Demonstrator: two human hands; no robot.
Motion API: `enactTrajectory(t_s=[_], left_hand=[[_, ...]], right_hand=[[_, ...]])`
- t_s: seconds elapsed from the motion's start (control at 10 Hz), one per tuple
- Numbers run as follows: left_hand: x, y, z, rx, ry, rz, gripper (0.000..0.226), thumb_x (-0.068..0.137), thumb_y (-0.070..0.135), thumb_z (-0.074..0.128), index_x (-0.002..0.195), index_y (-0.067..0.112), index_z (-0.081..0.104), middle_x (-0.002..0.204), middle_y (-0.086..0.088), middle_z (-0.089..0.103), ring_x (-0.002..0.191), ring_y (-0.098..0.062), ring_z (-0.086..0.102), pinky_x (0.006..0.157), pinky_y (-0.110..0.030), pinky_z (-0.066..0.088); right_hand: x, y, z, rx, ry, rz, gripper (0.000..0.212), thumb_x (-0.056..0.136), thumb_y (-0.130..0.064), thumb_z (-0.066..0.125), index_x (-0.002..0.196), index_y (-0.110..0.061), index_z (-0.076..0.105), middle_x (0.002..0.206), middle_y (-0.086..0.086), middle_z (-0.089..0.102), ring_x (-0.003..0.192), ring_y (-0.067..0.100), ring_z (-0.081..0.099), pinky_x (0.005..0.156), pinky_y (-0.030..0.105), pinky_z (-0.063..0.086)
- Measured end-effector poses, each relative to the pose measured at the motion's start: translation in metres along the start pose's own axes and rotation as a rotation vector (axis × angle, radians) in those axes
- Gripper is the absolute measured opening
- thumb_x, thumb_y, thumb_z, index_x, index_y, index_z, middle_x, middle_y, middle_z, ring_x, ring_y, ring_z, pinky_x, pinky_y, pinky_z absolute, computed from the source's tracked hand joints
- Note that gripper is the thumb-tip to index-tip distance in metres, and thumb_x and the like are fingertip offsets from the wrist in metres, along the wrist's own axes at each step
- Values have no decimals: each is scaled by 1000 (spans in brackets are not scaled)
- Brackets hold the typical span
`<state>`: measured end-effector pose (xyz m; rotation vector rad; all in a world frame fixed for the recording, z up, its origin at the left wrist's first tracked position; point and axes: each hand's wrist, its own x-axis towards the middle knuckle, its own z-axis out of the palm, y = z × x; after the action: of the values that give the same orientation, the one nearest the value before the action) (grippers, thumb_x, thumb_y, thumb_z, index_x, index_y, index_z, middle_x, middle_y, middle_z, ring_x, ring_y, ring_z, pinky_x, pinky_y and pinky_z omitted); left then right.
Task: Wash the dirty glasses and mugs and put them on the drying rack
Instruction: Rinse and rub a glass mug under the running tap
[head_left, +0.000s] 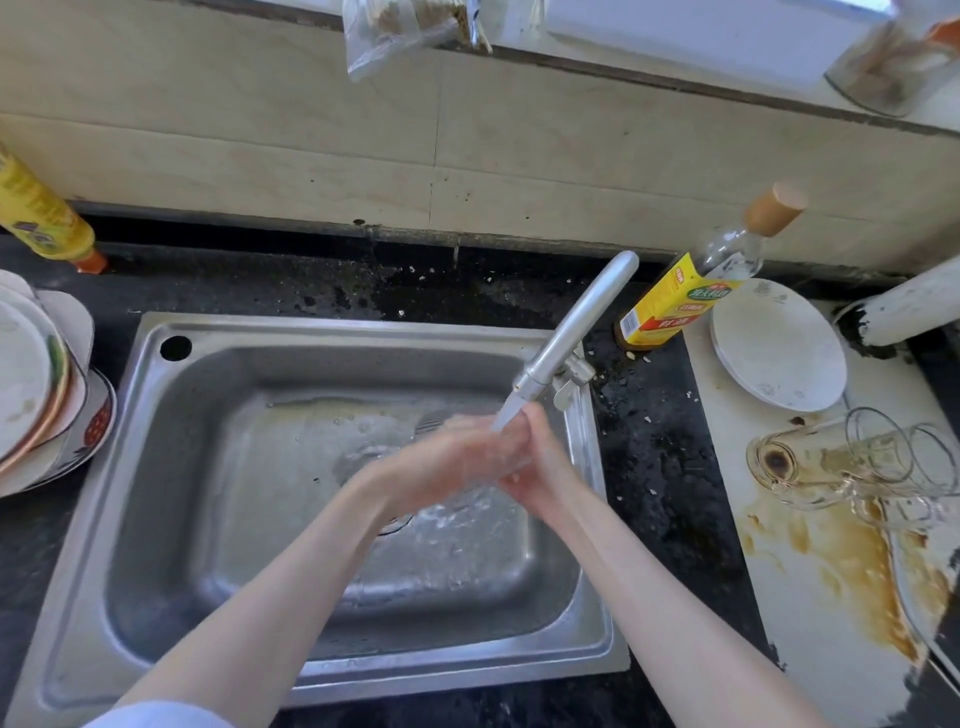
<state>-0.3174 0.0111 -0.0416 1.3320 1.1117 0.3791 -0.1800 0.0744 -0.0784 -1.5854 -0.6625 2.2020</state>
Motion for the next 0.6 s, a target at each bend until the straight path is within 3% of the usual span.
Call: enactTrajectory(t_s=[0.1,0.2,0.3,0.4,0.5,0.6], left_hand=[[6,7,7,19,125,-16,47,80,27,44,124,15,58,129,-1,59,121,-15,51,106,-33,37],[7,-2,12,-92,223,-37,31,88,17,56,118,15,65,118,1,66,110,-13,60,98,-27,45],[2,-6,1,-383,442,-23,13,83,3,64,92,9,72,89,-1,74,86,-15,69,75,-19,53],[4,1,1,-585,490,-13,13,80,3,68,75,14,75,74,-2,73,70,-15,68,64,-18,53],[11,7,6,-723,569,-143,26,81,7,65,59,17,73,64,0,70,63,-14,66,47,-13,44],[12,6,3,-776,483,-216,23,91,23,54,80,14,73,86,-3,73,78,-17,68,62,-22,46]], right_hand=[[3,-5,-1,16,65,207,71,80,-60,61,125,-6,50,112,19,67,94,28,68,65,36,58],[-6,-11,-12,101,7,293,72,82,-58,59,127,-5,42,116,24,60,100,35,64,80,43,55],[-13,-16,-29,3,-156,287,64,85,-61,50,129,-14,50,116,23,62,99,39,65,94,42,50],[-18,-15,-32,-312,-210,229,67,80,-71,43,124,-23,56,97,6,71,69,23,68,61,25,42],[-10,-1,-32,-106,-228,62,77,73,-51,67,134,-10,46,97,6,65,82,23,59,70,32,43],[-10,4,-35,-32,-227,-1,62,80,-39,65,130,-6,51,101,10,63,88,24,60,76,35,48]])
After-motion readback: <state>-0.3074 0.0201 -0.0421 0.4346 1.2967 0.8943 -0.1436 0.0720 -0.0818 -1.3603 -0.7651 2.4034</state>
